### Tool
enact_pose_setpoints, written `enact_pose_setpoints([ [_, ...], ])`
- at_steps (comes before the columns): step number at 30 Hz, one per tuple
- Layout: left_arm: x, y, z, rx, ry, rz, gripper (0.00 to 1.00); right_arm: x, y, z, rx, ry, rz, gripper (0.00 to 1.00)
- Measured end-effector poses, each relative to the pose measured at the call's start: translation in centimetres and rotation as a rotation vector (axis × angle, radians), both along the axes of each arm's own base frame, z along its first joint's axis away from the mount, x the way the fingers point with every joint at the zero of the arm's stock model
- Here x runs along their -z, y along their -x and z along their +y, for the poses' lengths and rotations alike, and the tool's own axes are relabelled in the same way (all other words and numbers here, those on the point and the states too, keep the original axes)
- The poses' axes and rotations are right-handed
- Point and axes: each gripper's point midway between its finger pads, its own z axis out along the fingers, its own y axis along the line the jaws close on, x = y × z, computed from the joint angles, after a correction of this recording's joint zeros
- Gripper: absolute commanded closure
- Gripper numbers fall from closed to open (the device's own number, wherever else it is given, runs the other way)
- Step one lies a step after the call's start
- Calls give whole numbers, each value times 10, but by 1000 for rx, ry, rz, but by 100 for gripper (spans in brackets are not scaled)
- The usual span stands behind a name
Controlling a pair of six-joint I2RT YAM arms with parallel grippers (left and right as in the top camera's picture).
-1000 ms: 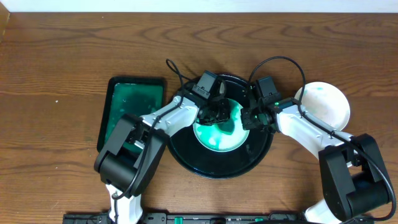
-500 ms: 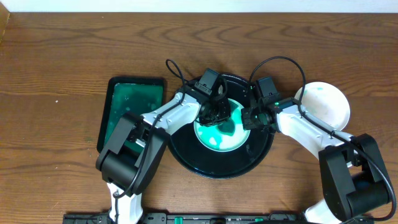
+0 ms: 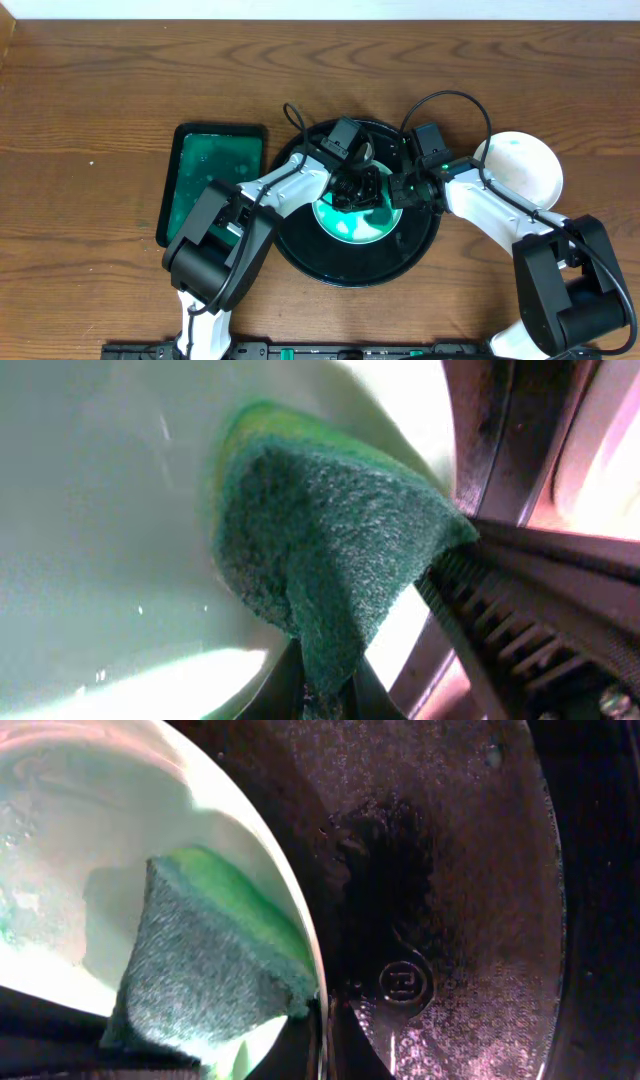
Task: Clean dirty plates on tray and stack at the side
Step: 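Scrub the light green plate with the sponge while right gripper holds rim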
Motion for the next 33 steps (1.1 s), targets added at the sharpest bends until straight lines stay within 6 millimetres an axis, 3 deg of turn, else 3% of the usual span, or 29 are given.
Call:
enact_pose_setpoints([
  [6,3,17,9,4,-29,95,93,0,1,0,0,0,3,99],
  [17,8,3,38,-71,-112,94,93,-1,-2,4,-6,-19,-8,99],
  [23,7,-18,75,-148,-303,57,93,-2,-1,8,-16,-34,-6,99],
  [28,7,-37,121,-182,-555,-50,93,-2,-1,8,-16,-34,-5,99],
  [33,6,-45,138,-153,-672,-136,93,-2,0,10,-20,-43,0,99],
])
